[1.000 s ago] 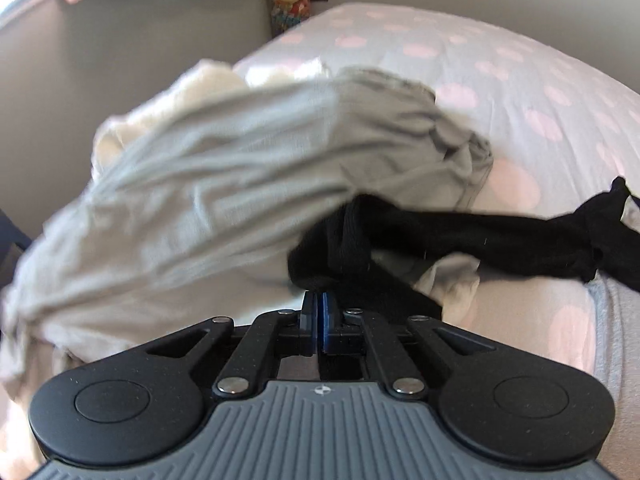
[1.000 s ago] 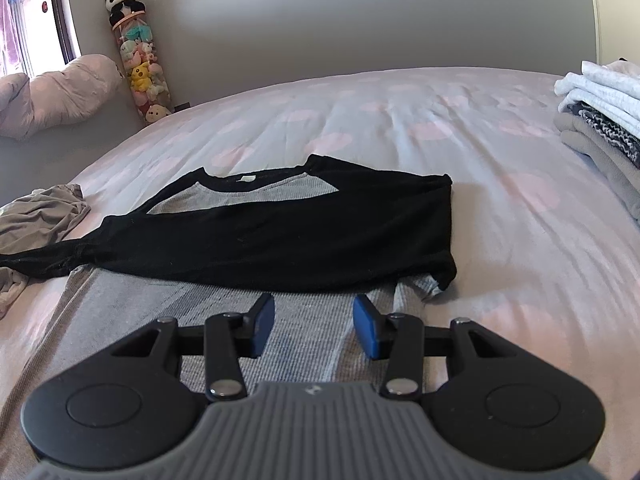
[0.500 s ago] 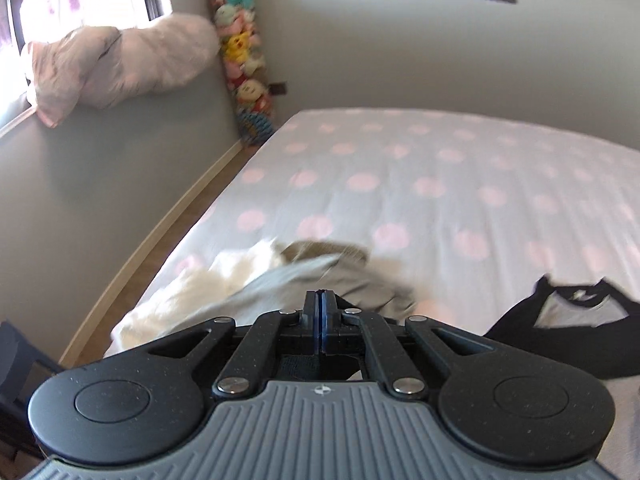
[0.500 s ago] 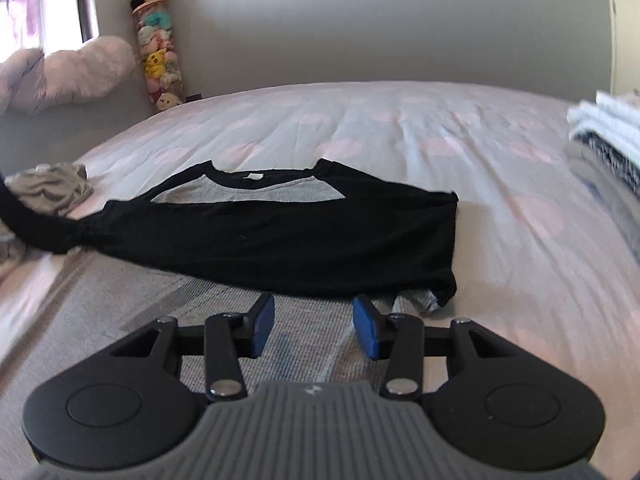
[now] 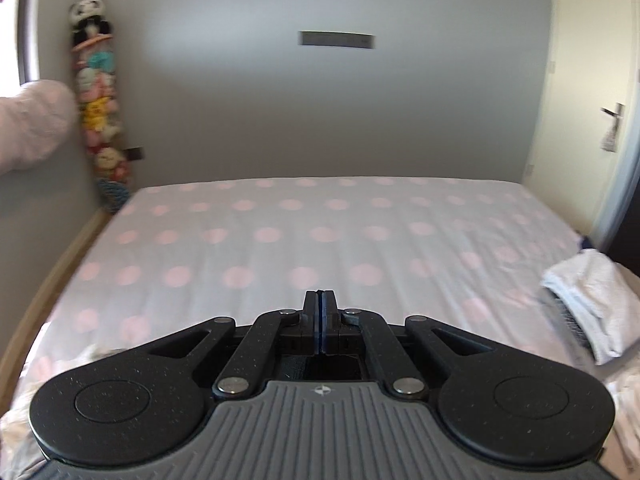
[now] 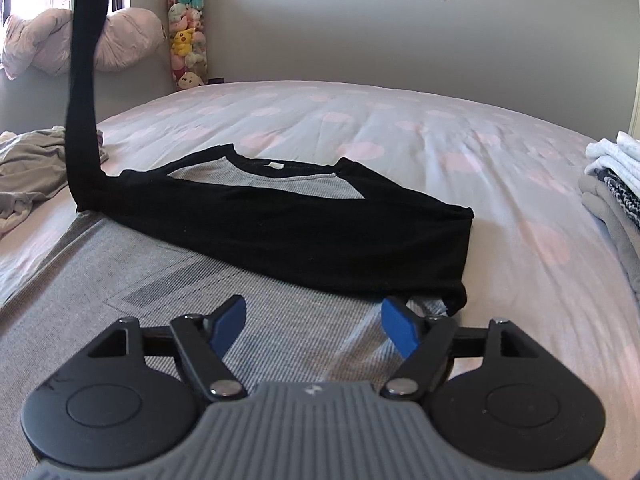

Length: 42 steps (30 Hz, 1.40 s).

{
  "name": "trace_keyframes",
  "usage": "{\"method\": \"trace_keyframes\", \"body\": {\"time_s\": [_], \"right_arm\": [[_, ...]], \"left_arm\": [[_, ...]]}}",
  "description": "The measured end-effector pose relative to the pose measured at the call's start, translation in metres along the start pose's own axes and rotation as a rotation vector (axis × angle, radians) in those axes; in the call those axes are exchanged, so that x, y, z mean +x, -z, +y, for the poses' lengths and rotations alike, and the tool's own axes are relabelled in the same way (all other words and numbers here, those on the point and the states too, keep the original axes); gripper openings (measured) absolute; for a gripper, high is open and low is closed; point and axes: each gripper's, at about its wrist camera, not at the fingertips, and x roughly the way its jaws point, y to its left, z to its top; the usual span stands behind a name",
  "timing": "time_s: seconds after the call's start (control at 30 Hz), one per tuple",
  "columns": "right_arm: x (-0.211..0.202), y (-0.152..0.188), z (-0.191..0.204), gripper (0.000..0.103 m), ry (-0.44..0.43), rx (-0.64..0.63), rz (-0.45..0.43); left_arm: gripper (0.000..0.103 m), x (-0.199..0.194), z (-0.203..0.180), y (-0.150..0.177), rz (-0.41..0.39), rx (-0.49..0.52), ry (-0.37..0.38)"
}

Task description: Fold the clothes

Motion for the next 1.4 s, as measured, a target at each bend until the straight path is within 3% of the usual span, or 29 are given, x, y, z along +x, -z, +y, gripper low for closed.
{"method": "trace_keyframes", "body": {"time_s": [0.17, 0.37, 0.67, 0.77, 0.87, 0.93, 1.03, 1.2, 1.4], "right_arm": [[-0.009, -0.004, -0.006, 0.084, -0.041, 0.032, -0.038], [0.0, -0.004, -0.013, 0.085, -0.097, 0.078, 0.0], [0.009, -0.004, -0.01, 0.086, -0.128, 0.087, -0.012], [0.008, -0.004, -0.013, 0.086, -0.121, 0.097, -0.034], [0.003, -0.007, -0.014, 0.081, -0.1, 0.088, -0.086], [0.001, -0.009, -0.014, 0.062, -0.09, 0.077, -0.109], [0.001, -0.011, -0.009, 0.051, -0.092, 0.053, -0.116], [0.005, -0.016, 0.011, 0.044, -0.102, -0.016, -0.117], [0.033, -0.029, 0.028, 0.044, -0.102, 0.017, 0.008]], "left_arm": [[0.0, 0.054, -0.062, 0.014, 0.059, 0.076, 0.117], [0.0, 0.122, -0.114, 0.051, 0.186, 0.12, 0.197], [0.002, 0.183, -0.14, 0.108, 0.343, 0.136, 0.273], [0.013, 0.189, -0.136, 0.119, 0.371, 0.132, 0.292], [0.015, 0.182, -0.116, 0.128, 0.365, 0.122, 0.264], [0.015, 0.178, -0.102, 0.133, 0.362, 0.115, 0.245], [0.015, 0.171, -0.078, 0.143, 0.355, 0.103, 0.204], [0.015, 0.155, -0.035, 0.175, 0.345, 0.089, 0.068], [0.015, 0.146, -0.002, 0.217, 0.315, 0.071, -0.064]]}}
